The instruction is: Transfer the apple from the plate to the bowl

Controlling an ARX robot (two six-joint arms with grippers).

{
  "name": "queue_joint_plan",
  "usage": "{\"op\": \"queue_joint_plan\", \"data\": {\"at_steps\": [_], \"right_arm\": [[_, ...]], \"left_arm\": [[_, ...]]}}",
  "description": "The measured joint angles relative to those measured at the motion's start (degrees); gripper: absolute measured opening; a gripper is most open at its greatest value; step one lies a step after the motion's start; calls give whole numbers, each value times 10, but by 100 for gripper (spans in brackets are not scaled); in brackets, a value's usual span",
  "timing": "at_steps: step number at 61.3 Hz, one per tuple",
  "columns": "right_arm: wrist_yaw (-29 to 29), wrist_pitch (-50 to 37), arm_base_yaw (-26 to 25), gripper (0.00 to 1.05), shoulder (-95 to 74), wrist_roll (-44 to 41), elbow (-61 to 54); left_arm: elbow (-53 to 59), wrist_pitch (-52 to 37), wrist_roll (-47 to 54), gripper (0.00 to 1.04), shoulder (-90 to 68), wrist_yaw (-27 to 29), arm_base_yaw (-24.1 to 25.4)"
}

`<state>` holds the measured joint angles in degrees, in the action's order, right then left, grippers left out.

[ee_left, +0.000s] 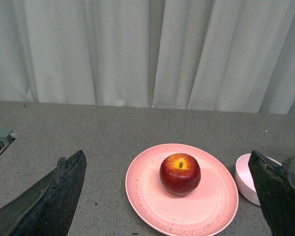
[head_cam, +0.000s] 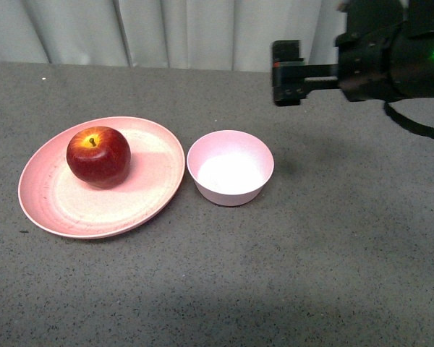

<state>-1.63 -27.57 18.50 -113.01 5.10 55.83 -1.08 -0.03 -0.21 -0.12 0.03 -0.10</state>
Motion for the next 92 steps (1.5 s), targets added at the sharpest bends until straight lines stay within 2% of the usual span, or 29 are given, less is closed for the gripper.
{"op": "queue_joint_plan", "data": {"at_steps": [10, 12, 13, 16, 20, 25, 31, 38, 40, 44, 47, 52, 68, 74, 92], "right_arm": [[50, -49, -35, 95, 68, 33, -87], [88, -119, -41, 91, 76, 22, -120], [116, -200, -49, 86, 82, 7, -153], [113, -342, -71, 73, 115, -22, -238], [95, -390, -99, 61, 189, -37, -314], [69, -374, -134, 41, 328, -44, -414], [25, -311, -165, 25, 437, -48, -488], [21, -158, -183, 4, 628, -49, -549], [19, -109, -184, 1, 685, -51, -555], [16, 17, -184, 1, 826, -50, -555], [16, 163, -184, 1, 975, -50, -555], [15, 259, -184, 1, 1094, -50, -555], [16, 275, -184, 2, 1127, -51, -555], [16, 275, -184, 24, 1127, -51, -555], [16, 275, -184, 74, 1127, -51, -555]], "left_arm": [[0, 0, 0, 98, 0, 0, 0], [0, 0, 0, 98, 0, 0, 0], [0, 0, 0, 98, 0, 0, 0], [0, 0, 0, 98, 0, 0, 0], [0, 0, 0, 98, 0, 0, 0], [0, 0, 0, 98, 0, 0, 0], [0, 0, 0, 98, 0, 0, 0], [0, 0, 0, 98, 0, 0, 0], [0, 0, 0, 98, 0, 0, 0], [0, 0, 0, 98, 0, 0, 0], [0, 0, 0, 98, 0, 0, 0], [0, 0, 0, 98, 0, 0, 0], [0, 0, 0, 98, 0, 0, 0], [0, 0, 0, 98, 0, 0, 0], [0, 0, 0, 98, 0, 0, 0]]}}
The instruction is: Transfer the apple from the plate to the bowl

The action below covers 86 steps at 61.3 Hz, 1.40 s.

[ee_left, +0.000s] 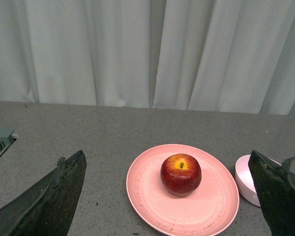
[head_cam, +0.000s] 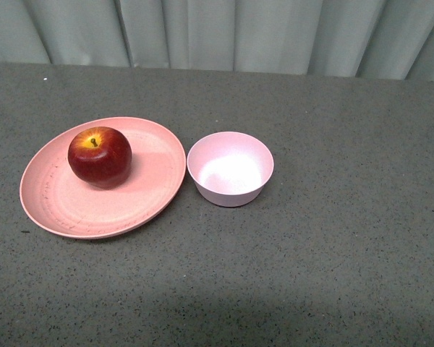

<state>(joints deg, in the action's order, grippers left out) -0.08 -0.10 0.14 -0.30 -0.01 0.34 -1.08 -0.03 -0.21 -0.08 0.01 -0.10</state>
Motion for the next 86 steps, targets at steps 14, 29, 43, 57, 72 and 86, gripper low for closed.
{"op": "queue_joint_plan", "data": {"at_steps": [14, 29, 43, 57, 72, 86], "right_arm": [[0, 0, 0, 94, 0, 0, 0], [0, 0, 0, 95, 0, 0, 0], [0, 0, 0, 95, 0, 0, 0], [0, 0, 0, 95, 0, 0, 0], [0, 0, 0, 95, 0, 0, 0], [0, 0, 0, 95, 0, 0, 0]], "left_arm": [[0, 0, 0, 98, 0, 0, 0], [0, 0, 0, 98, 0, 0, 0], [0, 2, -1, 98, -1, -5, 1], [-36, -106, -38, 98, -230, -105, -27], [-133, -333, -63, 98, -573, -77, -97], [-255, -342, -75, 98, -824, -67, -158]]}}
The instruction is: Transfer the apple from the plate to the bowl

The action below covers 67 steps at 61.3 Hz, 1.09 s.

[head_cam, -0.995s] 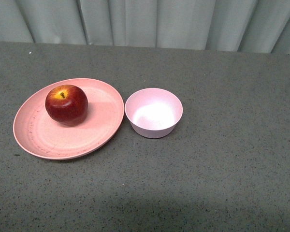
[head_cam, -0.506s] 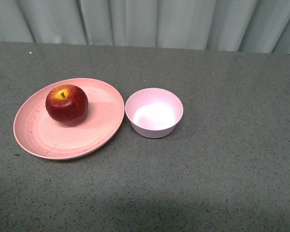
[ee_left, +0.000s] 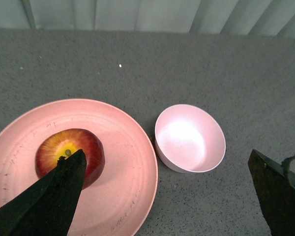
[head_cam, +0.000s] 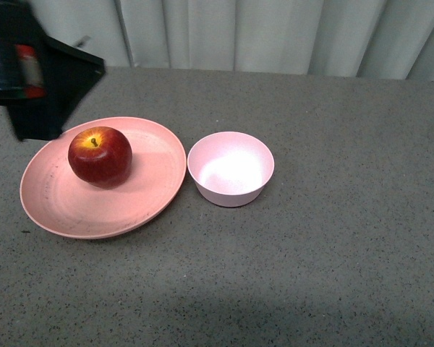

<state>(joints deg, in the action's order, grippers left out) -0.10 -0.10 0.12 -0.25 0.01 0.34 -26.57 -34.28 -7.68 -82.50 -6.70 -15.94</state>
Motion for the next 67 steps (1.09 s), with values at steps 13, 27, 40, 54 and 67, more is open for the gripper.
{"op": "queue_joint_plan", "data": {"at_steps": [13, 27, 40, 54, 67], "right_arm": [[0, 0, 0, 95, 0, 0, 0], [0, 0, 0, 95, 0, 0, 0], [0, 0, 0, 95, 0, 0, 0], [0, 0, 0, 95, 0, 0, 0], [0, 0, 0, 95, 0, 0, 0]], "left_arm": [[-79, 16, 18, 98, -133, 36, -36], [-130, 28, 18, 98, -220, 72, -40], [-170, 15, 17, 98, -265, 114, -22], [-215, 28, 20, 98, -304, 154, 18], [-236, 100, 4, 98, -330, 141, 33]]}}
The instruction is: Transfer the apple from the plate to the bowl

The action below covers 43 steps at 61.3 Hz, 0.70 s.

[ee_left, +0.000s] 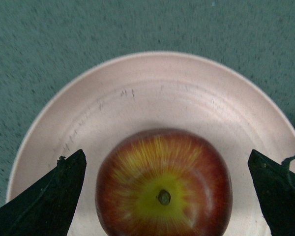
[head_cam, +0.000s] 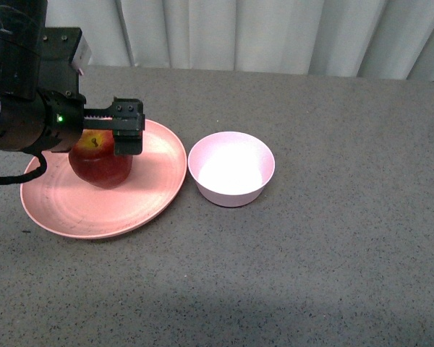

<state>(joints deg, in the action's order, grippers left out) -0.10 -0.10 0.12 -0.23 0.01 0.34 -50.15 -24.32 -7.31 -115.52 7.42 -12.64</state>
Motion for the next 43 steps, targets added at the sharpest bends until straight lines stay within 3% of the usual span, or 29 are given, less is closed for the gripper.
{"op": "queue_joint_plan", "data": {"at_steps": [20, 28, 43], "right_arm": [[0, 0, 0, 95, 0, 0, 0], [0, 0, 0, 95, 0, 0, 0], [0, 0, 0, 95, 0, 0, 0]], "left_arm": [[-16, 37, -23, 98, -25, -5, 3], [-19, 37, -23, 84, -27, -6, 5], [-8, 27, -22, 82, -2, -13, -15]]}}
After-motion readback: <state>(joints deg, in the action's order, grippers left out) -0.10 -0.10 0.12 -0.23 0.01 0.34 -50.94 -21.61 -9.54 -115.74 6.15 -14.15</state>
